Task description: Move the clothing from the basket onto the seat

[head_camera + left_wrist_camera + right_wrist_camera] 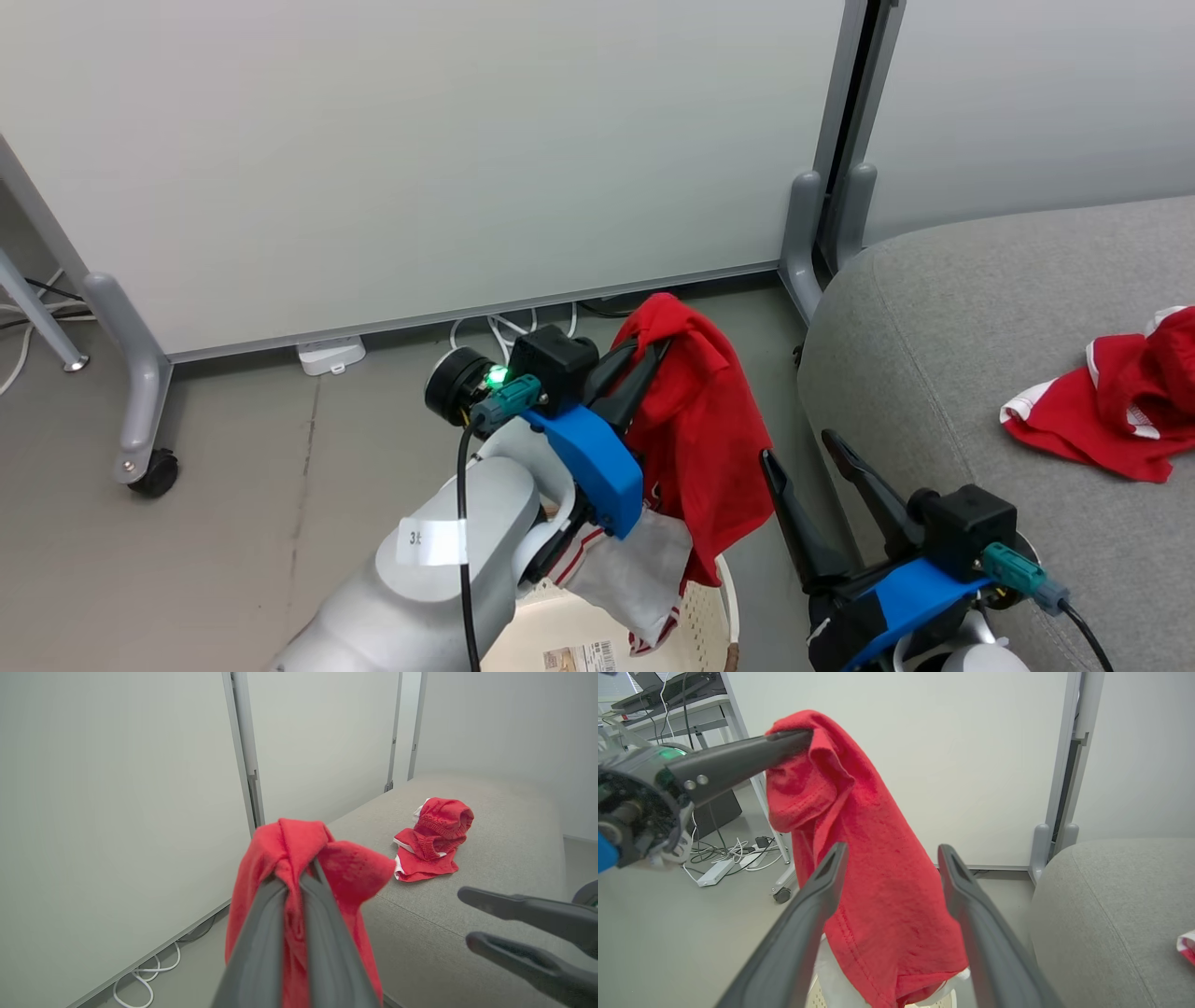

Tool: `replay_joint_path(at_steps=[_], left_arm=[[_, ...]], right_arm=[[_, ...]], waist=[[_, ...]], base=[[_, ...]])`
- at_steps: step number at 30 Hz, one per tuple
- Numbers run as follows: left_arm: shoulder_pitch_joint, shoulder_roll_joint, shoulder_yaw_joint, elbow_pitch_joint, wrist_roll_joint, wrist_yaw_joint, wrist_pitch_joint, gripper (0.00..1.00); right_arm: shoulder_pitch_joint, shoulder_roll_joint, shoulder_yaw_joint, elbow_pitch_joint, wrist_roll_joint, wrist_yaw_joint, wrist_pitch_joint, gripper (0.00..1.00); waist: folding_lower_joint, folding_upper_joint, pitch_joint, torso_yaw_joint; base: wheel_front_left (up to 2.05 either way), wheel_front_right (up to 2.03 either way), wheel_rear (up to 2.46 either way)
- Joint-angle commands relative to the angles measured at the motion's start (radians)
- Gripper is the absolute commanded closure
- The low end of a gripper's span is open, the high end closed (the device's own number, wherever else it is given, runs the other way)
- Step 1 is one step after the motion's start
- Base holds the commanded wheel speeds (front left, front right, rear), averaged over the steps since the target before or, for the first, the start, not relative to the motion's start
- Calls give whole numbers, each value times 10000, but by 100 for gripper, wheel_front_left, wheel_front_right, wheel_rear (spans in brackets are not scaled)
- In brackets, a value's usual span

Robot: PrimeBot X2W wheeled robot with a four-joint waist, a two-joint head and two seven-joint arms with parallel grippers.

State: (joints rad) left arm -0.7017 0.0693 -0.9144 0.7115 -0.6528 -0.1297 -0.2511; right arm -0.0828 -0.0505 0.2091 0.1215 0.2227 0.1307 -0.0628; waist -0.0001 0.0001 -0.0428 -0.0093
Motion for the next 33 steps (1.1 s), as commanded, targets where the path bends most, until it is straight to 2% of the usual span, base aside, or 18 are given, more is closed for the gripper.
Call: replay_joint_path(at_steps=[1, 17, 23, 28, 33], left_arm=[[-255, -24, -113, 54, -164, -10, -31, 100], [-720, -52, -778, 388, -876, -11, -123, 100], [-716, -72, -890, 450, -1085, -11, -153, 100], [-804, -85, -978, 495, -1219, -11, -156, 100], [-846, -103, -1068, 529, -1309, -11, -153, 100]], right_arm=[[144, 1, 20, -27, 16, 1, 38, 0], [191, 1, 127, -91, 89, 1, 91, 0], [94, 1, 487, 65, 95, 1, 174, 0], [-310, -1, 1049, 632, 3, 1, 315, 0], [-946, -1, 1409, 1726, -135, 1, -23, 0]], waist=[[1, -1, -44, 7], [1, -1, -40, -86], [1, -1, -15, -67], [1, -1, 46, -96], [1, -1, 137, -99]], base=[[0, 0, 0], [0, 0, 0], [0, 0, 0], [0, 0, 0], [0, 0, 0]])
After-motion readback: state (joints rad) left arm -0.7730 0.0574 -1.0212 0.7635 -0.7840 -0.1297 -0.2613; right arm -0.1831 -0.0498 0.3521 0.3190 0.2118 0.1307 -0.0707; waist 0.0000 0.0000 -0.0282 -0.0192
